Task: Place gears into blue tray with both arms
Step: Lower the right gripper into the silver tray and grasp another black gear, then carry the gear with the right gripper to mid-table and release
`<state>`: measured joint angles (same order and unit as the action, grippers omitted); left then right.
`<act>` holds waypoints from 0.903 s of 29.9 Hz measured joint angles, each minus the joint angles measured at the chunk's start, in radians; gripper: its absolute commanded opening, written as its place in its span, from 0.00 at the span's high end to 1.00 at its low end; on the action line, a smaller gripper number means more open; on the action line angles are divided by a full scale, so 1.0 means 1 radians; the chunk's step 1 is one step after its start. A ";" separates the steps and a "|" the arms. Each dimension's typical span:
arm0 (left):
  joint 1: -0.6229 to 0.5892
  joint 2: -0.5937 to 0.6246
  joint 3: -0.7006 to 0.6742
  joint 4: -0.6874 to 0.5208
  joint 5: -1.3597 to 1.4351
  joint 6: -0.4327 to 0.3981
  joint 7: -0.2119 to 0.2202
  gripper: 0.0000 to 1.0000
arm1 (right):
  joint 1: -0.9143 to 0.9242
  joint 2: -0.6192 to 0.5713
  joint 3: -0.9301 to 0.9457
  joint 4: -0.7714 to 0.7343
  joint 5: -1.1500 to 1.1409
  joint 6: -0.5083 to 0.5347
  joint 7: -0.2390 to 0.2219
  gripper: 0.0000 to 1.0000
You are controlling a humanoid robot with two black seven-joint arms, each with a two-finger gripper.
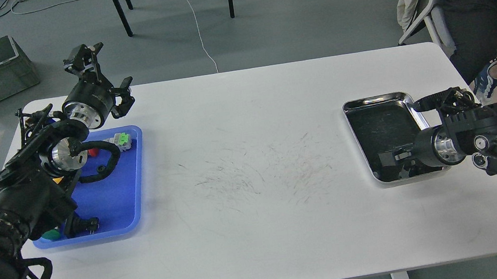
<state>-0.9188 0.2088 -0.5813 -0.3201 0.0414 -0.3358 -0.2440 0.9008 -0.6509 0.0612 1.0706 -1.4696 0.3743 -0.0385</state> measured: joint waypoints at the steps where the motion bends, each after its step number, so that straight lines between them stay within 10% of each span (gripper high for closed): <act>1: 0.002 0.001 0.000 0.000 0.000 0.000 0.000 0.02 | 0.000 0.000 0.000 0.000 0.000 0.000 0.000 0.57; 11: 0.007 0.005 0.000 0.001 0.000 0.000 0.000 0.02 | -0.002 -0.008 -0.001 0.000 0.000 0.000 -0.002 0.98; 27: 0.010 0.007 0.000 0.001 0.007 0.000 0.000 0.02 | 0.255 -0.065 0.054 0.121 0.071 -0.004 -0.003 0.98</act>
<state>-0.9086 0.2160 -0.5813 -0.3189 0.0481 -0.3360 -0.2439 1.1557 -0.7155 0.1157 1.1917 -1.3988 0.3708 -0.0414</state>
